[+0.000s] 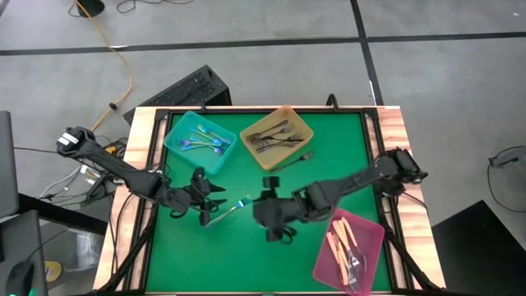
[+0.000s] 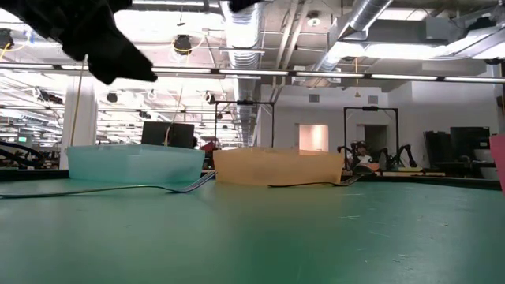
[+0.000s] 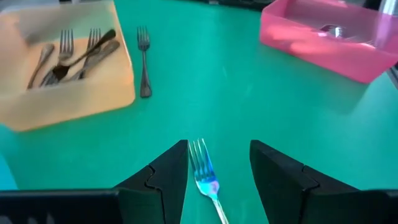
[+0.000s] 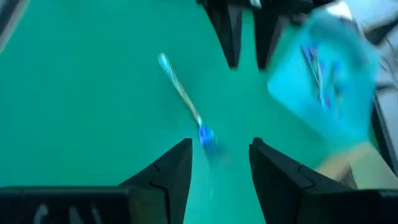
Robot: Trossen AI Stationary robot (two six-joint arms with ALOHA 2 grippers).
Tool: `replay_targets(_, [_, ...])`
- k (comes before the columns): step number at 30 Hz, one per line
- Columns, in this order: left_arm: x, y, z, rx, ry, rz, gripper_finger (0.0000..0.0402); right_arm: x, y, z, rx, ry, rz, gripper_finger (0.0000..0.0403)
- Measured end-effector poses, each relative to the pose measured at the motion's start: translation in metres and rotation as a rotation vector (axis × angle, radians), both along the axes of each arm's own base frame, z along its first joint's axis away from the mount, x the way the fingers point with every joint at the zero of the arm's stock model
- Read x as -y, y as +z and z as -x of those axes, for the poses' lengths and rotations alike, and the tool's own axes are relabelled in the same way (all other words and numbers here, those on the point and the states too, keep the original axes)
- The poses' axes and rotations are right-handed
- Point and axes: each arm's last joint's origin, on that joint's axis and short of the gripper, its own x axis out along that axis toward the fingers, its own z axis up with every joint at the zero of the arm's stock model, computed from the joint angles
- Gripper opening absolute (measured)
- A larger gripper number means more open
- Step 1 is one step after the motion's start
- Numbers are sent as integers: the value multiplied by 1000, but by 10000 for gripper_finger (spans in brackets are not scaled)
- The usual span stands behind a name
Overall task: Sort silverware by color (type)
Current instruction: Put the blue fork into the blue bin
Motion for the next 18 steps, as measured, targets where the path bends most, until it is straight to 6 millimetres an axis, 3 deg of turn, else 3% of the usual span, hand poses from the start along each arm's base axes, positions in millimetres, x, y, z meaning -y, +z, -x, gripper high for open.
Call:
replay_targets(8, [-7,23,18,-10,-2,-49,156,31,-11,-45,141,137,-60,179])
replay_targets(18, [-18,30,40,-25,28,-32,156,49,-61,-88,182,240,-91,179])
